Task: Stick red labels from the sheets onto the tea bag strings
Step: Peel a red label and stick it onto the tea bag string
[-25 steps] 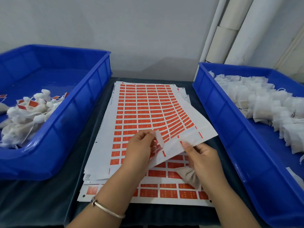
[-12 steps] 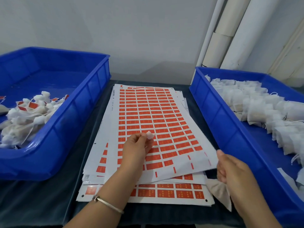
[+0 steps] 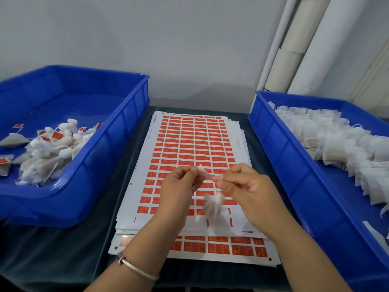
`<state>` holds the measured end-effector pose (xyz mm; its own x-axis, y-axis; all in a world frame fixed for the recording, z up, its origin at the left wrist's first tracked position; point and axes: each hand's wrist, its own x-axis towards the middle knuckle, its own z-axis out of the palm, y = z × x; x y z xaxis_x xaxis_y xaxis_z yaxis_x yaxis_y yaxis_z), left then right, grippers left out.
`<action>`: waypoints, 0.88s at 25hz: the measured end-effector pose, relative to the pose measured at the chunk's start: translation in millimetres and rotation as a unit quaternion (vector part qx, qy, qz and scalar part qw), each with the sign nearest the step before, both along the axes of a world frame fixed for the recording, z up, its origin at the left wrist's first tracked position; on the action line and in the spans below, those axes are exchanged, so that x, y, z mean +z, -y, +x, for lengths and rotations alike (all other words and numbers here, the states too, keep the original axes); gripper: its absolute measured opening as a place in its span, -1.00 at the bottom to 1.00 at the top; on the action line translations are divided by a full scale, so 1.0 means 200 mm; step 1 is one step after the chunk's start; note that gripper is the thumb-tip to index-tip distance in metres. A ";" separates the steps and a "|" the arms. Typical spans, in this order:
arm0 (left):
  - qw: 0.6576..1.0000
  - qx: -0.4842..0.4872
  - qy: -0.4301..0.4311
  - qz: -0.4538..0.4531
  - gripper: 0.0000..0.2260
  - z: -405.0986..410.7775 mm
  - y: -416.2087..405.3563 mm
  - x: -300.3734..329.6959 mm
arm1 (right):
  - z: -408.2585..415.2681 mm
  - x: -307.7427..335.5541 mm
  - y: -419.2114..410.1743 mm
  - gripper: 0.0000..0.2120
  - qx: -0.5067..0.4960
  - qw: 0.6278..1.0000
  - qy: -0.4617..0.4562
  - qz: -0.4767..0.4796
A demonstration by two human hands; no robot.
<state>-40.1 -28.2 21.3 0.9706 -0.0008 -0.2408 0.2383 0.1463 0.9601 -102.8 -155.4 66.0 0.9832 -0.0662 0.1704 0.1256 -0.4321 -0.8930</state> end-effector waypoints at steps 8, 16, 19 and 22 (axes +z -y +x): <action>0.996 -0.027 -0.036 -0.076 -0.90 0.00 -0.05 0.06 | 0.17 -0.06 -0.05 -0.76 0.008 0.998 0.018 -0.053; 0.994 -0.061 -0.075 -0.058 -0.91 0.01 -0.06 0.04 | 0.26 -0.08 -0.04 -0.73 -0.072 0.991 0.043 -0.105; 0.992 -0.067 -0.088 -0.067 -0.91 0.02 -0.06 0.04 | 0.27 -0.10 -0.03 -0.73 -0.069 0.995 0.027 -0.064; 0.986 -0.094 -0.095 -0.103 -0.88 0.02 -0.07 0.04 | 0.27 -0.12 -0.02 -0.77 -0.073 0.996 0.008 -0.043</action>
<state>-37.1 -13.4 29.4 0.8857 -0.2445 -0.3948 0.4532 0.2702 0.8495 -49.0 -151.5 42.3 0.9611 -0.1929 0.1975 0.0700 -0.5219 -0.8501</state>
